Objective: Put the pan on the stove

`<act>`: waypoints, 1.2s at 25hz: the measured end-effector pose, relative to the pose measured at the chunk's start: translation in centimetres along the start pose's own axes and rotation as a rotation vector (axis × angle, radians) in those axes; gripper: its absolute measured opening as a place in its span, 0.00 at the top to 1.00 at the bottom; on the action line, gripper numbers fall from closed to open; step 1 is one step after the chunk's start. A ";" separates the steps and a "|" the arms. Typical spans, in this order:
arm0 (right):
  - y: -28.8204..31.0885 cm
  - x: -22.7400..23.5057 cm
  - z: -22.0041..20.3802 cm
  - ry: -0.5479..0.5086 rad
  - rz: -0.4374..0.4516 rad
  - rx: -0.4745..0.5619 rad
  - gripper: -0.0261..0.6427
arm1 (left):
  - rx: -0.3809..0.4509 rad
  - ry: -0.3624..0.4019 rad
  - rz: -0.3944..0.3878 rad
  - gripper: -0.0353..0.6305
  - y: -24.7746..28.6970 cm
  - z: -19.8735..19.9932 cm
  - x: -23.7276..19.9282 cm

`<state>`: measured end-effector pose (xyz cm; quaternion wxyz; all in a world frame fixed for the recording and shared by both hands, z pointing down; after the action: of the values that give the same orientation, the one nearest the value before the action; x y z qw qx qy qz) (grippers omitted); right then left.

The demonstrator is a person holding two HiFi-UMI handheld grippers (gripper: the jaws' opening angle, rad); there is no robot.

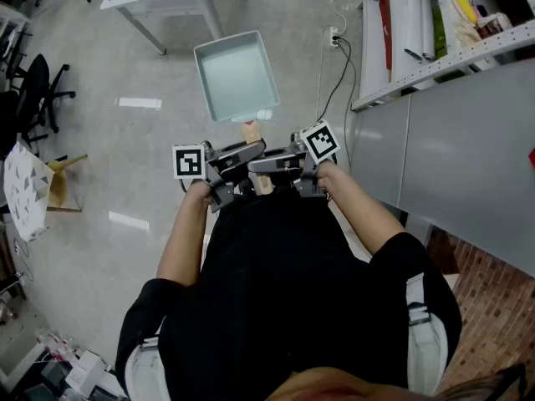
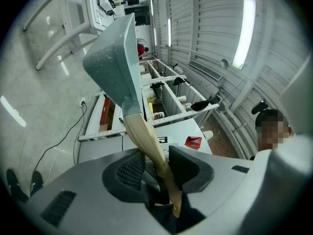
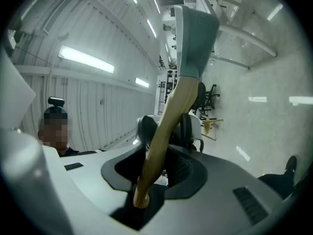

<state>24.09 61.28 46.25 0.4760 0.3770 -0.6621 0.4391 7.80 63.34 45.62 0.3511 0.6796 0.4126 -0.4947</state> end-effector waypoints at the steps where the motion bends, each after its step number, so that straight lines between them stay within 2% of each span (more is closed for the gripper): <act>1: 0.1 0.1 0.1 0.001 0.001 0.000 0.77 | -0.001 0.006 -0.001 0.71 -0.2 0.2 0.0; 15: -0.3 -1.4 1.8 -0.036 -0.002 0.002 0.75 | 0.031 -0.016 -0.050 0.70 0.9 1.4 0.5; 30: -6.1 -3.2 1.1 -0.102 0.005 0.012 0.75 | 0.039 0.001 -0.062 0.70 6.8 0.1 1.7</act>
<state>30.17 58.52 44.40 0.4384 0.4000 -0.6839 0.4244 14.21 60.77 44.43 0.3220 0.6735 0.4237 -0.5130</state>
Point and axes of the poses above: the fingertips, and each gripper's own axes: y forward along the fingers, x to its right, z out of its top, the point moved 10 cm from there along -y, backward along the fingers, and after that the axes turned 4 degrees about z, right-handed, at the moved point
